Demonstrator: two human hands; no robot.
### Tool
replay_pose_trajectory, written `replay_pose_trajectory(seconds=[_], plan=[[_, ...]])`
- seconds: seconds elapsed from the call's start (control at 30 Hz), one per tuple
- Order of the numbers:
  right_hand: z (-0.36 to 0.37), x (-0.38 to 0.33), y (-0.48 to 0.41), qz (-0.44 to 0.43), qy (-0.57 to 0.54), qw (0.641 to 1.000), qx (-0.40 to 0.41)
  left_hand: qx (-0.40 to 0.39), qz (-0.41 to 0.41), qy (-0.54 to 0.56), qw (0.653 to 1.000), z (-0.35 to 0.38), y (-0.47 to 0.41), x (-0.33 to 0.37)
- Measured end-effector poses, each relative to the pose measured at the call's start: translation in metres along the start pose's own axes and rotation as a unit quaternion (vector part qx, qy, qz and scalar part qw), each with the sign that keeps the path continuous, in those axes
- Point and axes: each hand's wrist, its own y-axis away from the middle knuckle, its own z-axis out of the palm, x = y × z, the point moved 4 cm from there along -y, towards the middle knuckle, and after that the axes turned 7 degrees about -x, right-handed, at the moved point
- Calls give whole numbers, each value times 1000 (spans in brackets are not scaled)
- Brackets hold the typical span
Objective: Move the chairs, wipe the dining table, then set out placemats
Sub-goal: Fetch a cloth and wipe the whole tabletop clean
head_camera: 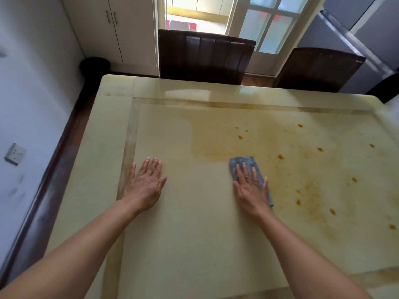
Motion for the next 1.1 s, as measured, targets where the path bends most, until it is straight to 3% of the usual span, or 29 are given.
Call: replay_pose_trajectory(seconds=[0.13, 0.33, 0.47, 0.57, 0.8, 0.9, 0.97, 1.1], plan=[[2, -6, 3, 15, -25, 1000, 13, 4, 2, 11, 1000, 1, 0, 1], [22, -119, 1, -170, 54, 984, -7, 31, -12, -2, 999, -4, 1, 3], [7, -165, -35, -224, 60, 973, -25, 82, -29, 13, 996, -11, -8, 6], [-17, -150, -74, -214, 54, 975, -27, 72, -44, 28, 996, -20, -28, 9], [-63, -6, -119, -50, -2, 999, 11, 45, -53, 22, 997, -41, -77, 19], [-69, 15, -122, -15, -21, 999, 23, 54, -56, 20, 997, -43, -87, 23], [-67, -1, -121, -25, -29, 999, 23, 67, -51, 37, 996, -42, -89, 23], [-55, -81, -119, -150, 19, 988, 5, 72, -51, 43, 995, -43, -92, 21]])
